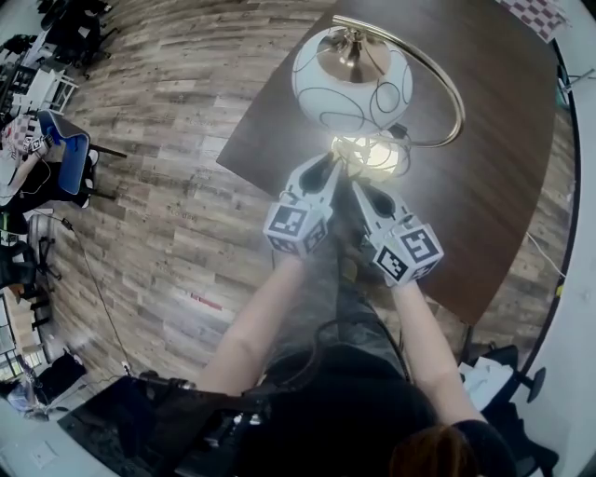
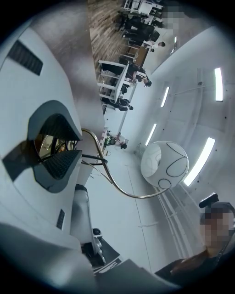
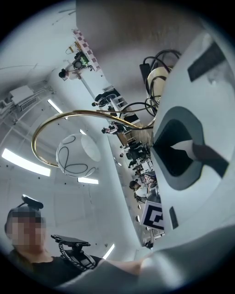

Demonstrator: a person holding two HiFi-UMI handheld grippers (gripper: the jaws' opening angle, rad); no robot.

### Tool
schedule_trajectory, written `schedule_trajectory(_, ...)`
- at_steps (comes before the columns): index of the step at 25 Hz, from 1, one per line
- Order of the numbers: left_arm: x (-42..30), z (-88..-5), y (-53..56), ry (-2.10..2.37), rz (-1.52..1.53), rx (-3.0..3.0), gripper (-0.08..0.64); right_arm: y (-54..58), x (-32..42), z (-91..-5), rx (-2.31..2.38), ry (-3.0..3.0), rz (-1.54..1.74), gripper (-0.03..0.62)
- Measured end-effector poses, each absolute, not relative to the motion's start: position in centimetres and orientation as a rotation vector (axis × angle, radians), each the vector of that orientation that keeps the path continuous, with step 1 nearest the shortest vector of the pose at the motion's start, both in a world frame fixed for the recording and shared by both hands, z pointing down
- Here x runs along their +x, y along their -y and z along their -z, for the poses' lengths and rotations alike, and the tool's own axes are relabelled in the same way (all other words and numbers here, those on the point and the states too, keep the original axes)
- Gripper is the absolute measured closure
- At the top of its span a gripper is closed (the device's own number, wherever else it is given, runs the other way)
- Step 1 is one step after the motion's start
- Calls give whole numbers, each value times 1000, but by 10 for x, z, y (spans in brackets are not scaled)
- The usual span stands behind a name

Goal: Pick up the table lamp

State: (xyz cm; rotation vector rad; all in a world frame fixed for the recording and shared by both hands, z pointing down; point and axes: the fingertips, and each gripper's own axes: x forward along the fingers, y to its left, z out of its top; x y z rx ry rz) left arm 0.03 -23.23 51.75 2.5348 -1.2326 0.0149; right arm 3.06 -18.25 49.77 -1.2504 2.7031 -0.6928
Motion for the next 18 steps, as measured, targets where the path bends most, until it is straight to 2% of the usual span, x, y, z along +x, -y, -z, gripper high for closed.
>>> schedule_trajectory(1,-2,-519,236,1244,-9,2528,493,184,30,-499,-1258,-2702,694,592)
schedule_trajectory(3,-3,-521,243,1255,-5,2520,442,187,29,-502,-1269,-2706,692,592)
schedule_trajectory(18,11,-532,289,1269,-48,2558,425,191,35,-514,-1313,-2708,695,592)
